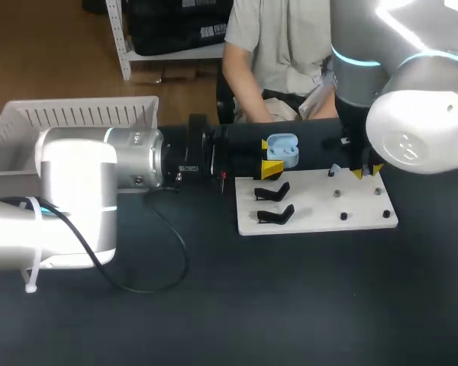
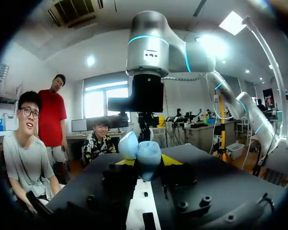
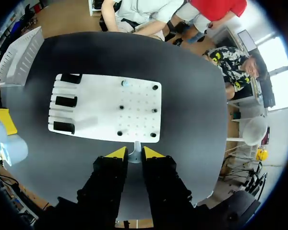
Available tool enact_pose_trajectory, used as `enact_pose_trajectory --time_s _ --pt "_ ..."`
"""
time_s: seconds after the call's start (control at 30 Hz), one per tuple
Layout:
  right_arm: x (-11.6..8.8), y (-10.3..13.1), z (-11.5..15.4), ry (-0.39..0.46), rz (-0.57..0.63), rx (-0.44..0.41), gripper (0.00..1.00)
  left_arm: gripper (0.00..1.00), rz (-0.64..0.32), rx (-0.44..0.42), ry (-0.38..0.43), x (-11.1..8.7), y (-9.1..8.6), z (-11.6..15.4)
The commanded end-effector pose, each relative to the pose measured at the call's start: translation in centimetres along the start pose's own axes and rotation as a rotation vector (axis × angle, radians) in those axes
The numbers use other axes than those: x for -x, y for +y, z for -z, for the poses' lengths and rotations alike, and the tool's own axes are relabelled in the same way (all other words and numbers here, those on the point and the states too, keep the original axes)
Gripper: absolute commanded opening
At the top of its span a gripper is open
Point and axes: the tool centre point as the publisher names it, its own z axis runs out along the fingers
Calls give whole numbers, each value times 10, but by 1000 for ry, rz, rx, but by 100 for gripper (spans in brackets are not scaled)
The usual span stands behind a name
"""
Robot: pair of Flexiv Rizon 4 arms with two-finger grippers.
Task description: Pick up each earbud case from the left stands, insert the matching earbuds, close the lid, and place the case in the box.
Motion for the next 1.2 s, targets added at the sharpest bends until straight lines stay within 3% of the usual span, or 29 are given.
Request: enact_pose_trajectory --time_s 0.03,0.3,0.67,1.2 --pt "-19 16 40 -5 -2 -1 0 0 -2 -1 -3 -1 1 0" --pt "-31 56 78 -3 46 14 0 0 -2 -1 -3 -1 1 0" --pt "-26 97 114 -46 86 49 0 0 -2 -1 -3 -1 1 0" --pt "-27 100 117 -48 88 48 0 0 -2 -1 -3 -1 1 0"
